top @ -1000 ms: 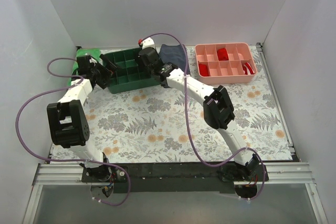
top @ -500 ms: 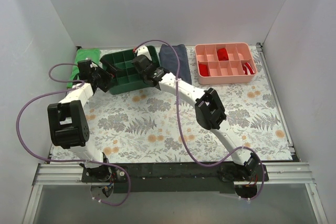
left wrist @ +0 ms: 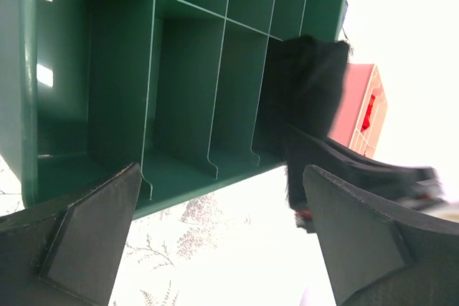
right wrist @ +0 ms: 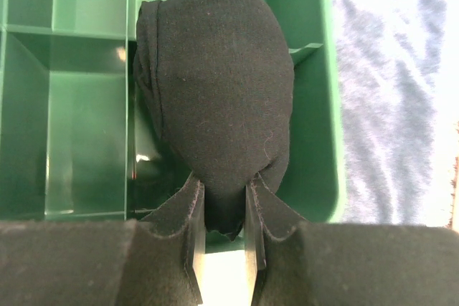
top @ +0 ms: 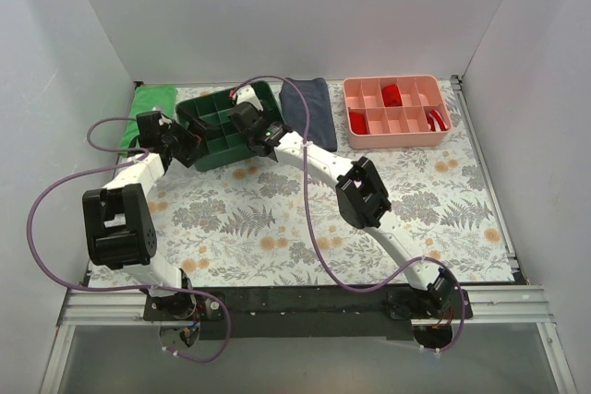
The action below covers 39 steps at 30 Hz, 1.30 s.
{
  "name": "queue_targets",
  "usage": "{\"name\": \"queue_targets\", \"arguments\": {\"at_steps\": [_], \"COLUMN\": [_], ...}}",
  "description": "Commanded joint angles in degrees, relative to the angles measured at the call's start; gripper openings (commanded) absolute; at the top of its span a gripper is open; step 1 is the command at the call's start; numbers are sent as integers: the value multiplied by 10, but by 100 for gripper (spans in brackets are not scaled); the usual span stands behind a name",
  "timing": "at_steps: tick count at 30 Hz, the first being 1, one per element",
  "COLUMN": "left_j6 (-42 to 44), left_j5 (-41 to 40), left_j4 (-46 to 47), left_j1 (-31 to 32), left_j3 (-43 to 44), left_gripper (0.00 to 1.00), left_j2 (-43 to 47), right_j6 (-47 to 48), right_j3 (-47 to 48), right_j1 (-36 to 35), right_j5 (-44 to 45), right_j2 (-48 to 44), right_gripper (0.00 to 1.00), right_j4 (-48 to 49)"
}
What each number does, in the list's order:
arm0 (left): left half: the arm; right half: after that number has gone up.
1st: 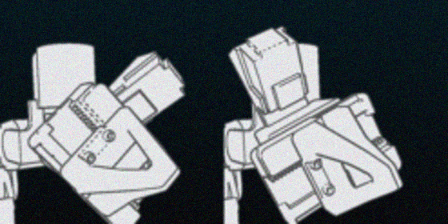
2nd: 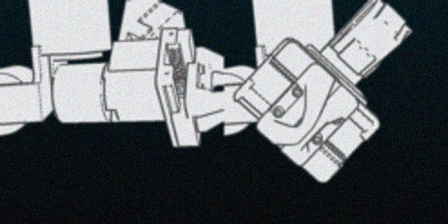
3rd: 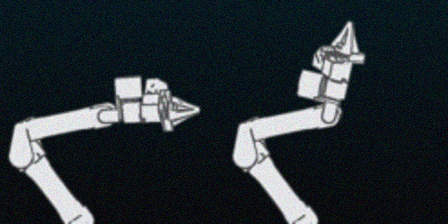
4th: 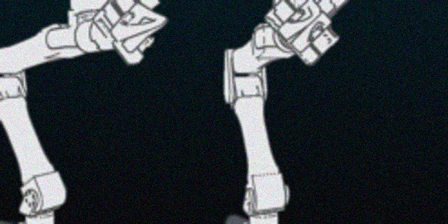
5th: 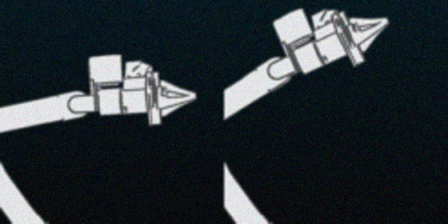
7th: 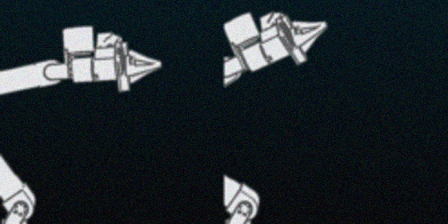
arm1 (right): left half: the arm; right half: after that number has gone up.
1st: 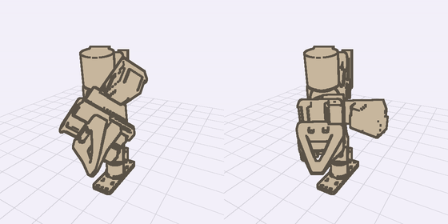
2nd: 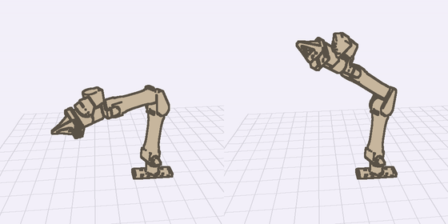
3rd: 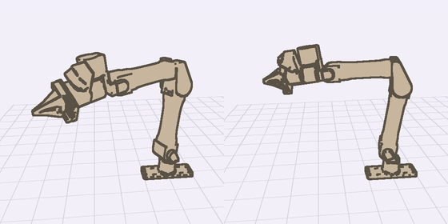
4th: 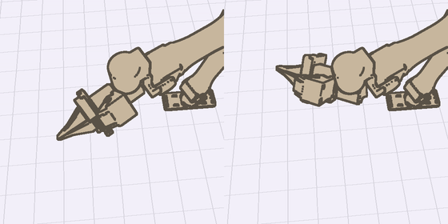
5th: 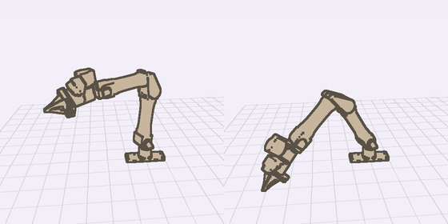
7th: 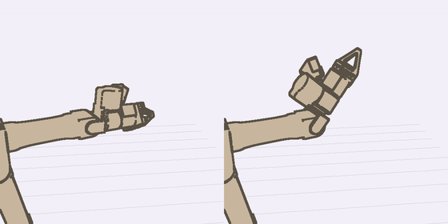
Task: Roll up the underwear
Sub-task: Place the underwear in the storage box.
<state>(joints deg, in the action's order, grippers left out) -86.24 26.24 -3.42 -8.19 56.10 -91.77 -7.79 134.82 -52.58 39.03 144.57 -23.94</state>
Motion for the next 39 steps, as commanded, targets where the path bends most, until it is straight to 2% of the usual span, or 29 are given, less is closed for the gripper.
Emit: {"name": "queue_targets", "arguments": {"at_steps": [1,8,20,27,34,39], "left_j6": [-2,-8,-7,-6,-3,-2], "left_j5": [17,27,36,43,47,48], "left_j4": [-29,-22,-18,-19,-19,-24], "left_j1": [-3,-2,-2,-2,-2,-2], "left_j3": [-9,-8,-8,-8,-7,6], "left_gripper": [98,98,98,98,98,98], "left_j2": [33,32,29,29,27,26], "right_j6": [21,31,5,-82,-79,-69], "right_j3": [31,30,23,5,9,19], "right_j1": [-7,-11,-1,40,61,68], "right_j5": [-4,-46,-211,-300,-379,-375], "right_j2": [19,28,19,22,17,26], "right_gripper": [1,1,1,1,1,1], "right_j4": [0,4,12,-14,-62,-137]}}
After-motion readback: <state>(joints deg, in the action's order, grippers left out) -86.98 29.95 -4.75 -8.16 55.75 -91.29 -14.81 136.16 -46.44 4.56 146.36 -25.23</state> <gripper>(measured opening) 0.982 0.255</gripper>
